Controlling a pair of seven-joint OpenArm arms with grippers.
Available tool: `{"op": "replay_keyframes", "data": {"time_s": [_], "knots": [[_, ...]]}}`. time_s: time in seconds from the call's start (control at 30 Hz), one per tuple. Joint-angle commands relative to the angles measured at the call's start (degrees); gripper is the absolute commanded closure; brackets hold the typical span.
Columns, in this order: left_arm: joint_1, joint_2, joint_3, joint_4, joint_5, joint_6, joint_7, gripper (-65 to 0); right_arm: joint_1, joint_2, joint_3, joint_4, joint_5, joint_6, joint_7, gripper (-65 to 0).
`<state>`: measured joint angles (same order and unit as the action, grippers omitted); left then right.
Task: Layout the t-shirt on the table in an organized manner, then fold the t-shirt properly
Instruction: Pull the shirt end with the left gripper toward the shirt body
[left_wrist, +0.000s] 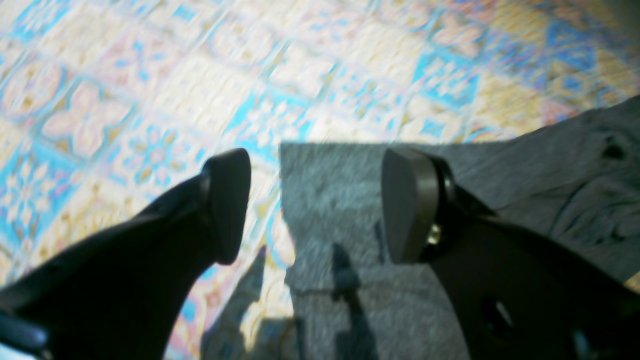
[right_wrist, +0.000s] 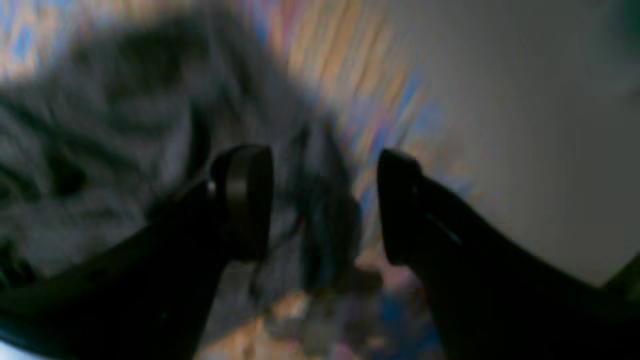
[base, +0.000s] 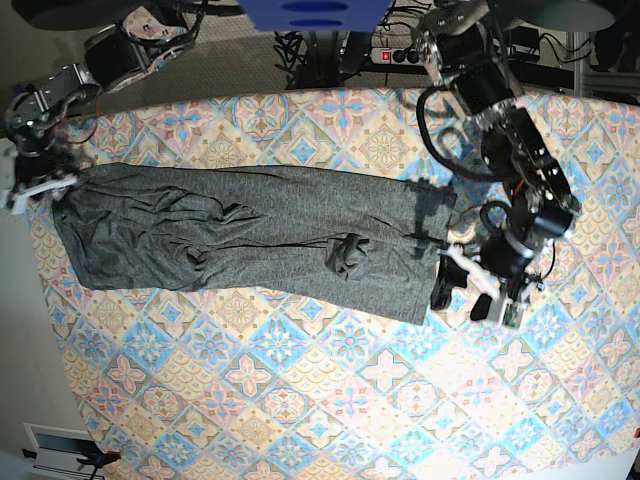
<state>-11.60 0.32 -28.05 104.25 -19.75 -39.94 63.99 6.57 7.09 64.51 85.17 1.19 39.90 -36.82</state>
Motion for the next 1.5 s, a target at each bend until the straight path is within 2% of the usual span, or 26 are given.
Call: {"op": "replay_keyframes", "data": {"time_s": [0.0, 0.17, 0.23, 0.3, 0.43, 0.5, 0.6, 0.77, 0.97, 1.1, 1.2, 1.33, 1.47], "knots": [[-1.28, -0.19, 0.05, 0.85, -1.04, -0.06, -0.56, -40.5, 0.68, 1.22, -0.12, 2.61, 0.87, 0.10, 1.17, -31.8], [-1.55, -0.36, -0.03, -0.38, -0.78, -0.06, -0.73, -40.5, 0.68, 1.22, -0.29, 4.37, 0.87, 0.10, 1.08, -31.8], [-3.13, -0.45, -0.30, -3.46, -0.78, -0.06, -0.73, -40.5, 1.04, 1.30, -0.64, 4.20, 0.87, 0.10, 1.08, -31.8], [-4.98, -2.03, -0.21, -9.96, -0.78, -0.06, -0.73, -40.5, 1.12, 1.57, -3.72, 2.26, 0.44, 0.10, 0.99, -31.8], [-10.43, -4.40, 0.05, -24.20, -0.96, -0.06, -0.73, -40.5, 1.39, 5.00, -9.79, -4.59, -4.31, 0.10, 0.99, -31.8], [-12.27, -5.72, 0.05, -28.86, -1.31, -0.06, -0.73, -40.5, 4.73, 6.67, -11.10, -7.67, -4.49, 0.10, 1.08, -31.8], [-12.36, -6.43, 0.14, -29.83, -0.96, -0.06, -2.67, -40.5, 9.12, 9.48, -13.48, -12.07, -4.75, 0.10, 1.26, -31.8], [-10.69, -6.51, 0.14, -30.00, -0.78, -0.06, -5.74, -40.5, 13.26, 14.75, -21.04, -19.80, -4.75, 0.10, 2.22, -31.8], [-10.16, -6.51, 0.14, -30.09, -0.69, -0.06, -5.74, -40.5, 17.56, 19.33, -27.98, -31.76, -4.75, 0.10, 8.73, -31.8], [-10.16, -7.31, 0.23, -30.09, -0.69, -0.06, -6.98, -40.5, 22.93, 20.20, -31.32, -42.66, -4.75, 0.10, 17.08, -31.8], [-10.16, -7.92, 2.43, -30.09, -0.69, -0.06, -7.24, -40.5, 25.48, 22.23, -33.96, -50.22, -4.75, 0.10, 20.69, -31.8], [-10.16, -9.15, 3.75, -30.09, -0.78, -0.06, -7.33, -40.5, 27.85, 22.84, -37.13, -58.57, -4.75, 0.10, 27.19, -31.8], [-10.16, -9.24, 3.75, -30.09, -0.60, -0.06, -9.00, -40.8, 27.94, 22.84, -38.44, -62.26, -4.75, 0.10, 31.76, -31.9]]}}
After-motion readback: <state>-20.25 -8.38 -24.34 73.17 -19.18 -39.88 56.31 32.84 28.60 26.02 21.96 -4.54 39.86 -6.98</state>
